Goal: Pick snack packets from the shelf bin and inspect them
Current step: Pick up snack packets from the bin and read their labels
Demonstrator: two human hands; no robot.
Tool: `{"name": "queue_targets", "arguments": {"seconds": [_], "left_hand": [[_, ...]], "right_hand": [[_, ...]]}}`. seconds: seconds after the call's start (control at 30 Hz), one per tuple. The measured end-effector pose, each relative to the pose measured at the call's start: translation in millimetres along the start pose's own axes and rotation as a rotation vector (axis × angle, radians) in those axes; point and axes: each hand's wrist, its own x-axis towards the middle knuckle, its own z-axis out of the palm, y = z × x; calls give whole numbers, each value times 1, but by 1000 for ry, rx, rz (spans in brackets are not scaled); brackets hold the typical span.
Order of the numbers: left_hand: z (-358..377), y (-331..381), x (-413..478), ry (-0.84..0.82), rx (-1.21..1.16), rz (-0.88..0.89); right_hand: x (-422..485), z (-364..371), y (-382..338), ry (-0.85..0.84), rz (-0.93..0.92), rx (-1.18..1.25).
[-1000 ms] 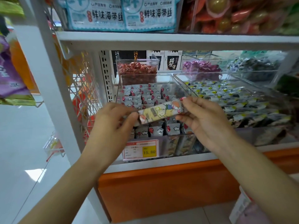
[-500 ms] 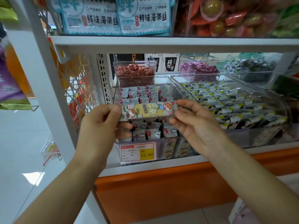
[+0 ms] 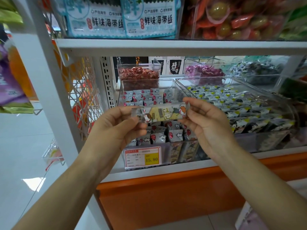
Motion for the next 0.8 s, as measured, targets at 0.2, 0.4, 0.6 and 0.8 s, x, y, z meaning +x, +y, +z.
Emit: {"name": "queue_targets", "arguments": {"seconds": [0.2, 0.4, 0.6, 0.8], "left_hand": [[3, 1, -3, 53, 402, 78], [1, 4, -5, 53, 494, 197], [2, 6, -7, -9, 626, 288], [2, 8, -7, -71, 657, 294]], "right_hand": [[-4, 1, 1, -57, -139, -189], [-6, 5, 5, -114, -118, -257], [-3, 5, 7, -178, -7, -253], [-1, 5, 0, -184, 54, -159]]}}
